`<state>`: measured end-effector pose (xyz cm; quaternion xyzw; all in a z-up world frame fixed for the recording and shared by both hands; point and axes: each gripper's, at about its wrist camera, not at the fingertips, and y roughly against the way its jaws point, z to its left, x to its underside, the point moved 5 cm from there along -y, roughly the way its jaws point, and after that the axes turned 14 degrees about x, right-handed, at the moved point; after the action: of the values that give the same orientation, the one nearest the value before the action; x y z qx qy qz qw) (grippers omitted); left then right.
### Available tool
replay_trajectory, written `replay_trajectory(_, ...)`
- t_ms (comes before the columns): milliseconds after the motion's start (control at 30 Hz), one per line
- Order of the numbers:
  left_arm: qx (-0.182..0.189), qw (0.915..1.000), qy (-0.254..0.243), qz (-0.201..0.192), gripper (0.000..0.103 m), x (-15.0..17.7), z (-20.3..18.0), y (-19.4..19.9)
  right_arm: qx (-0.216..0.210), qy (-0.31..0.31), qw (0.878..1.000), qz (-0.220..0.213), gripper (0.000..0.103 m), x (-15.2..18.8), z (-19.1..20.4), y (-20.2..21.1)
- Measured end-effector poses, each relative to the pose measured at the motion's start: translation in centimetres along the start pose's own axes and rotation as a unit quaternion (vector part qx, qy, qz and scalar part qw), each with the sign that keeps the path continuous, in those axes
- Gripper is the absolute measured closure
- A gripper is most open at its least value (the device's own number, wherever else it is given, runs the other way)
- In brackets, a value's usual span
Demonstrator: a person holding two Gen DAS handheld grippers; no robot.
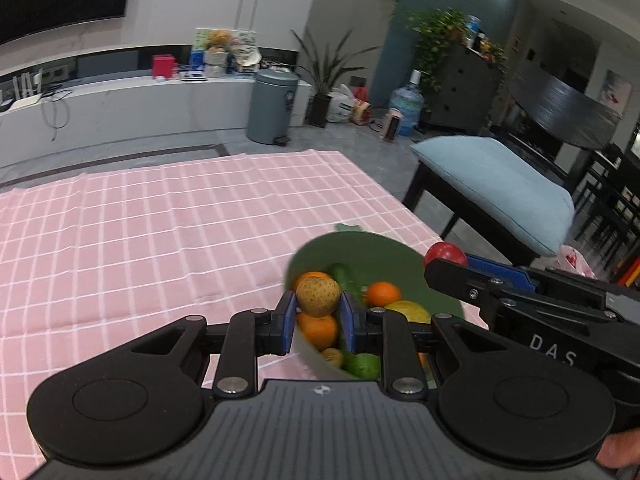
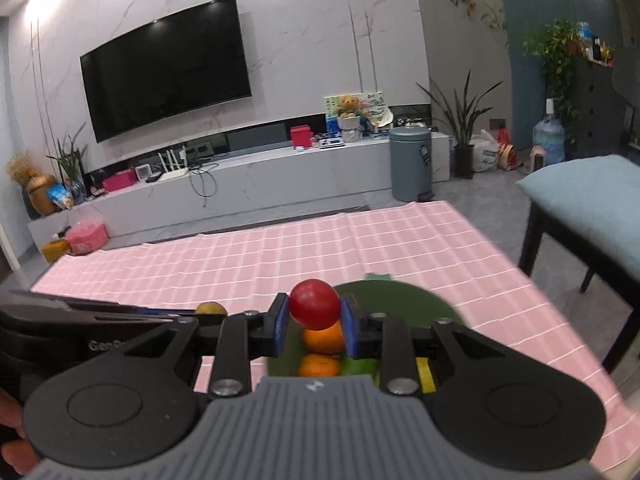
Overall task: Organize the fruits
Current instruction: 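Carry the brown fruit and tomato into the green colander and open both tools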
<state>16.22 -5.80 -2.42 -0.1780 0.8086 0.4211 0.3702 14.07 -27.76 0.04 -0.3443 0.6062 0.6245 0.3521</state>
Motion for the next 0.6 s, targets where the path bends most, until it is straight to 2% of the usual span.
replay_trajectory(333,0.025,0.9982,-0.024,0.048,0.077,-0.2,-2.4,-5.3,0.042,0.037,0.998,0.034,0.079,1.1,-4.3,-3.4)
replay_trajectory(600,0.034,0.9927,-0.033,0.111,0.077,1.6,-2.1,-8.8,0.045,0.064,0.993,0.088,0.079,3.0,-5.0,-6.2)
